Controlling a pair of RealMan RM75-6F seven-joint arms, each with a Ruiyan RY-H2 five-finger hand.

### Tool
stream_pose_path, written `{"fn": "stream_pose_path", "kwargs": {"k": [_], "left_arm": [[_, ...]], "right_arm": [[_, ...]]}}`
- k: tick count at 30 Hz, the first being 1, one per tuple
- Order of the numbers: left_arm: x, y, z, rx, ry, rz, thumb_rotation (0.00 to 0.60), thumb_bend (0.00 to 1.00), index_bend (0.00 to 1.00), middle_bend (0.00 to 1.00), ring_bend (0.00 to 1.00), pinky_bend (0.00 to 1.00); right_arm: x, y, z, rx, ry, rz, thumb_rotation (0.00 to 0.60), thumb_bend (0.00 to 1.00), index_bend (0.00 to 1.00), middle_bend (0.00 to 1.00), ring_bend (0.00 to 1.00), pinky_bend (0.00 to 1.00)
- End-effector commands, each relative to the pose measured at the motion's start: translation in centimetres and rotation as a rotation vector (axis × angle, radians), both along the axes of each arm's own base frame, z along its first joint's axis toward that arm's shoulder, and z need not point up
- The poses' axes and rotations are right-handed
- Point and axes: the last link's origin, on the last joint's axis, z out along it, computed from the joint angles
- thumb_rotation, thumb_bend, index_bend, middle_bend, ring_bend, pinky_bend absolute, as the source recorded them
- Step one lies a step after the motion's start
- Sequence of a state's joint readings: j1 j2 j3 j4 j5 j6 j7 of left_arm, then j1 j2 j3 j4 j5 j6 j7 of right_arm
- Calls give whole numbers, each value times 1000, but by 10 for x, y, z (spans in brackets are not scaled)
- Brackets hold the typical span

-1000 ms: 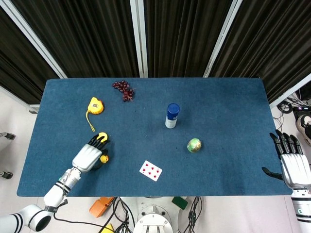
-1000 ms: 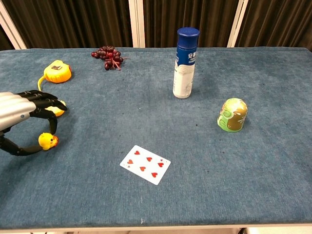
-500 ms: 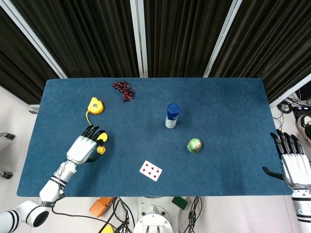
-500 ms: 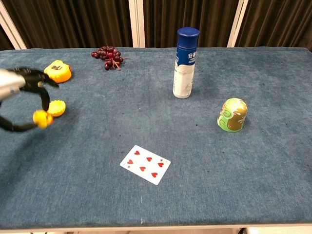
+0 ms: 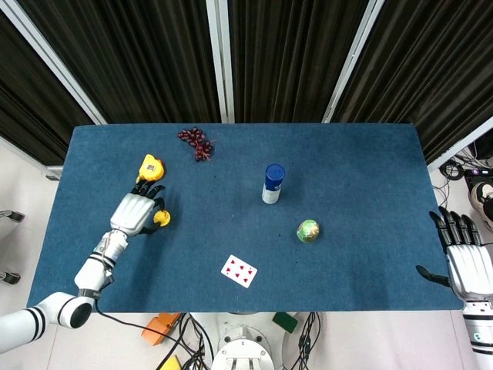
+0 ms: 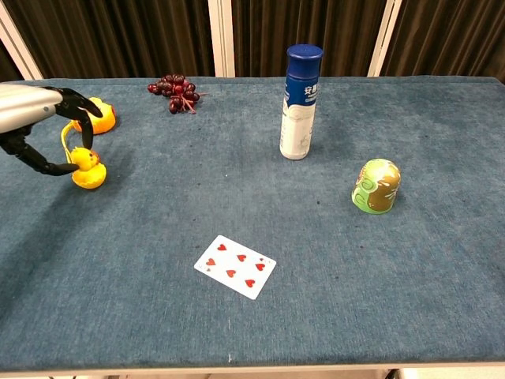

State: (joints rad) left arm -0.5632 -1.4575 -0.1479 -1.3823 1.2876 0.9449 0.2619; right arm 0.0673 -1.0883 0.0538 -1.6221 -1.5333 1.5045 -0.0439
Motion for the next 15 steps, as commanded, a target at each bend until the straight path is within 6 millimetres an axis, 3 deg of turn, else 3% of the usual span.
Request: {"fn": "stream_pose_path", "kwargs": {"k": [1,15], "left_arm": [[1,2,-4,-4,3,6,600,381,531,136,39,0],[-2,3,-6,-11,44,12,600,375,518,136,35,0]], "right_arm": [[-1,0,0,-1,-1,-2,600,101,0,50,0,85],[-2,1,-1,-1,-3,-6,600,101,0,49,0,85]]}}
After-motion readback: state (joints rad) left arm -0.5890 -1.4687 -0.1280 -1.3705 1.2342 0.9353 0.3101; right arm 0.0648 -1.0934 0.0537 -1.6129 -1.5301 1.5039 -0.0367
